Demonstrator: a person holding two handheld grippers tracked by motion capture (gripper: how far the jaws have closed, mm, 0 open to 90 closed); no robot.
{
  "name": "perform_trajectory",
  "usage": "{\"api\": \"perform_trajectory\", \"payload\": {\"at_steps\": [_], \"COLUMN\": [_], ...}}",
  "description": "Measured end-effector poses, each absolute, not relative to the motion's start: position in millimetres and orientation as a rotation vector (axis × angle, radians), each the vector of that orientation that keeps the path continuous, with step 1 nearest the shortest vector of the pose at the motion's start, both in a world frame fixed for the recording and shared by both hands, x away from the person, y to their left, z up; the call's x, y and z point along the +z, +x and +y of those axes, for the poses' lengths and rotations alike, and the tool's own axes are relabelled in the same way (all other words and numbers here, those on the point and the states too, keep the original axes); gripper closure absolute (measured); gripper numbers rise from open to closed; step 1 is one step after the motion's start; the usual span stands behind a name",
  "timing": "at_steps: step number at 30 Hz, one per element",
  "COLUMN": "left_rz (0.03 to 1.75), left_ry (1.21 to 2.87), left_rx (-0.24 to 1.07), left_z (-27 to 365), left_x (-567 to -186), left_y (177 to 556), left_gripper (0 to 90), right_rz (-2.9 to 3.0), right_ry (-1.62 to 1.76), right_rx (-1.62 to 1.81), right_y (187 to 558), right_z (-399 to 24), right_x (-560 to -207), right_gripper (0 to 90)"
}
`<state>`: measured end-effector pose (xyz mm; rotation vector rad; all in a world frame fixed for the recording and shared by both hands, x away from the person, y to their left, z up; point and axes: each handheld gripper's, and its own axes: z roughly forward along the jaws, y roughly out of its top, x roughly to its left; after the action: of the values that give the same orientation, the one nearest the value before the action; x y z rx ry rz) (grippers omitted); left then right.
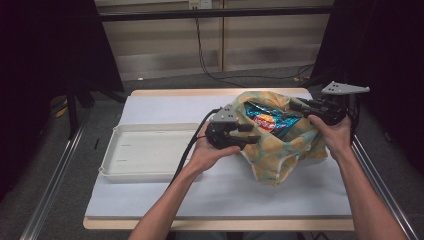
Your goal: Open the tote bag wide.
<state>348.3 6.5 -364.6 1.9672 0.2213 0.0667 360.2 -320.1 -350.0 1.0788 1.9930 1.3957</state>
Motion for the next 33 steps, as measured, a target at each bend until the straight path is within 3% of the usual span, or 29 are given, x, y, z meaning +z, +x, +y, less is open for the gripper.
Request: {"api": "perform_trajectory", "payload": {"at_steps": [1,2,5,10,16,18,23,27,29,31,33], "left_rz": [0.202,0.169,0.137,0.166,0.191,0.247,0.332,0.402,0.403,0.386,0.352], "left_ry": [1.976,1.985,2.026,2.02,1.947,1.922,1.933,1.939,1.932,1.95,1.952], "left_rx": [0.062,0.039,0.024,0.023,0.021,0.034,0.099,0.088,0.081,0.054,0.017], "left_z": [6.3,5.8,4.4,2.2,9.3,13.2,17.7,18.1,16.7,14.8,14.3], "left_x": [-365.1,-366.3,-373.5,-381.3,-365.6,-368.6,-382.1,-392.4,-393.5,-394.9,-397.3], "left_y": [346.8,344.5,336.8,336.5,343.6,348.6,356.2,363.4,364.6,364.4,363.3], "left_gripper": [70.0,74.2,90.0,90.0,74.7,72.5,56.2,33.7,33.4,38.6,56.0], "right_rz": [1.989,1.984,1.981,1.984,2.0,2.008,2.02,2.016,2.013,2.014,2.019], "right_ry": [1.083,1.093,1.106,1.11,1.107,1.144,1.193,1.204,1.203,1.201,1.193], "right_rx": [1.388,1.384,1.37,1.353,1.331,1.239,1.228,1.234,1.22,1.219,1.233], "right_y": [362.1,363.0,367.9,373.7,373.0,375.7,378.9,379.0,378.9,378.0,376.4], "right_z": [-321.3,-322.1,-325.0,-327.5,-324.3,-326.0,-333.2,-335.5,-334.8,-333.4,-332.5], "right_x": [-350.4,-350.6,-351.9,-356.4,-365.7,-372.4,-387.0,-390.5,-390.4,-391.3,-390.9], "right_gripper": [86.4,89.6,90.0,90.0,90.0,90.0,90.0,90.0,90.0,89.9,87.5]}}
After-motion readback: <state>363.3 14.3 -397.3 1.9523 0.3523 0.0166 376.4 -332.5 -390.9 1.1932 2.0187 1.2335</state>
